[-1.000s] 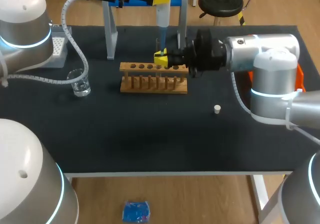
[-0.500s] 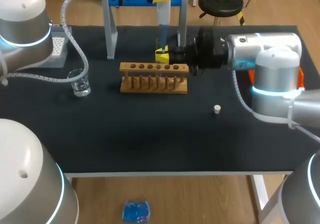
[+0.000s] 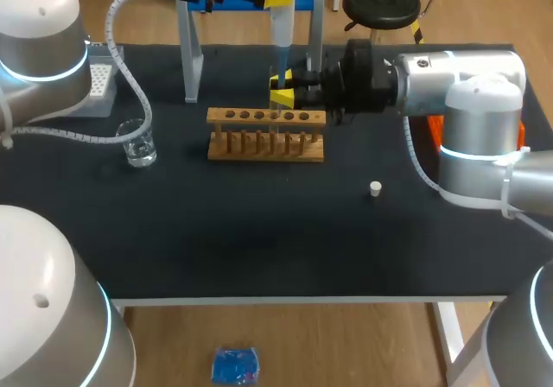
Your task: Invert the test tube, pick up the pipette, mount the tip to pipette, aspirate from beaker and dispense into the tube, eject the tip, return the pipette, and cap with the stopper.
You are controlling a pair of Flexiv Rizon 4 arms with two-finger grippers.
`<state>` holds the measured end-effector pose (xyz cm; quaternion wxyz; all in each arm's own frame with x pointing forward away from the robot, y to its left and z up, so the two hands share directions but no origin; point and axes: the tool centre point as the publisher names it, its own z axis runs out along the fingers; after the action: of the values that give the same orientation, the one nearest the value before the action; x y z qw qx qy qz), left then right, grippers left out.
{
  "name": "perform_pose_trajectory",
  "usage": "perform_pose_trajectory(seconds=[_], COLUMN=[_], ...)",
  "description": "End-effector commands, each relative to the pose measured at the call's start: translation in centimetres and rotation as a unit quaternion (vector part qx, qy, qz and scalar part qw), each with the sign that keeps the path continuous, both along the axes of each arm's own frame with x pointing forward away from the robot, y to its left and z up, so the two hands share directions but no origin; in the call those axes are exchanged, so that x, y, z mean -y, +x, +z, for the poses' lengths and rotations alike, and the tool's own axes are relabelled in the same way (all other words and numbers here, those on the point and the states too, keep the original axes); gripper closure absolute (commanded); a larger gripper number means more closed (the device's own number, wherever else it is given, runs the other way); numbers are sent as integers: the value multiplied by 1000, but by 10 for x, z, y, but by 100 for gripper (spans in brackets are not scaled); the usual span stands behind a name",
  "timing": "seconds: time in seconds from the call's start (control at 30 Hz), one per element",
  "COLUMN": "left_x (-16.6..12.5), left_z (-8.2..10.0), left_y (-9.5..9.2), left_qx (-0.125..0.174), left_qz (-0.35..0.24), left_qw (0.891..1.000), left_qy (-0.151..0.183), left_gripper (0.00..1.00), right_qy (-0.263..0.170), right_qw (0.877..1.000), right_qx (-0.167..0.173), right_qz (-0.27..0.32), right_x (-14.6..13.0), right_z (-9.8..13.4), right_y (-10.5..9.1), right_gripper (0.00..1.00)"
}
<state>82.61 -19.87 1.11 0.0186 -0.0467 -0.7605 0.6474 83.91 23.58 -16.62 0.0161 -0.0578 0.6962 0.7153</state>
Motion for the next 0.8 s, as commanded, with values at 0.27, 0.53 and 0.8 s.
perform_pose_trajectory(seconds=[0.27, 0.53, 0.8], left_x=[0, 0, 0], left_z=[-1, -1, -1], left_y=[0, 0, 0], left_qx=[1, 1, 1], left_qz=[-1, -1, -1], left_qw=[1000, 1000, 1000], left_qy=[-2, -2, -2], left_gripper=[100, 100, 100], right_qy=[-13, -40, -74], right_qw=[1000, 999, 997], right_qx=[0, 7, -14], right_qz=[-1, 0, -7], right_x=[6, 27, 55], right_z=[-3, -21, -60], right_y=[-4, -4, -9], right_gripper=[0, 0, 0])
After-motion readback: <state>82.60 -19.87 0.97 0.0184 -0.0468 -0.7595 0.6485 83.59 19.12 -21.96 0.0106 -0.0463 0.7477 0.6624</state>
